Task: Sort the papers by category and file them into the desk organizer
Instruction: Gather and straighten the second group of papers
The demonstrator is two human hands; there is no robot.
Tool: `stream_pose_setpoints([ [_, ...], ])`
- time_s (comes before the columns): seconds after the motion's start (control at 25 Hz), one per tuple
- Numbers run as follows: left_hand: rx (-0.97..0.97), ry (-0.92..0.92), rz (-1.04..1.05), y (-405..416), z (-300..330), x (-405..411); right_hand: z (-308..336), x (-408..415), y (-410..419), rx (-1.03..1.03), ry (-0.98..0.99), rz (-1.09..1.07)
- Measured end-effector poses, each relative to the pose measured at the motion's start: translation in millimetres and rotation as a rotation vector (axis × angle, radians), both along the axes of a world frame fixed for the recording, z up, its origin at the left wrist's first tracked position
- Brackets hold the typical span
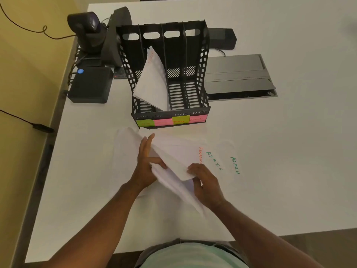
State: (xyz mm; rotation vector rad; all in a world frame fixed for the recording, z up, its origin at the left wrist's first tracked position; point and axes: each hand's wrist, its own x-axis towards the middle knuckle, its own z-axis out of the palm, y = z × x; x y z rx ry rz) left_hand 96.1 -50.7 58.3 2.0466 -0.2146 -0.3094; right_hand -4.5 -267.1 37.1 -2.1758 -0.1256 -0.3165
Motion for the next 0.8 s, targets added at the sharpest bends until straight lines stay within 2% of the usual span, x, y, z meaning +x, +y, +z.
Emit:
stream_pose_setpoints([
  [0.12, 0.076, -0.045, -0.045, -0.6, 1.5, 3.7, 3.3, -9.6, -0.6, -0.041, 0.007, 0.053],
  [0.24, 0.205, -0.418, -0.224, 5.7, -3.2, 4.8, 6.4, -10.9, -15.3, -0.034, 0.055, 0.083],
  [0.28, 0.196, -0.443, -0.232, 6.4, -2.8, 5.7, 6.7, -10.3, -20.3, 0.007, 0.093, 0.091],
  [0.36, 0.107, -0.414, -0.179, 9.4, 3.5, 10.5, 5.9, -6.4, -31.6, 0.205, 0.220, -0.016],
  [0.44, -0.014, -0.361, -0.081, 11.0, 9.4, 13.3, 3.6, 5.5, -48.2, 0.503, 0.375, -0.287],
  [0.52, -0.153, -0.120, 0.169, 7.7, 21.4, 21.0, 2.7, 17.3, -66.2, 0.748, 0.505, -0.460],
  [0.6, -0.234, 0.089, 0.419, 2.2, 34.0, 35.8, 4.8, 27.1, -76.6, 0.915, 0.593, -0.416],
  [0.72, -0.359, 0.145, 0.505, -0.6, 44.5, 56.1, 7.1, 44.8, -74.9, 0.951, 0.653, -0.306],
  [0.8, -0.449, 0.157, 0.545, 1.0, 48.2, 64.1, 3.1, 53.2, -63.5, 0.747, 0.746, -0.312],
])
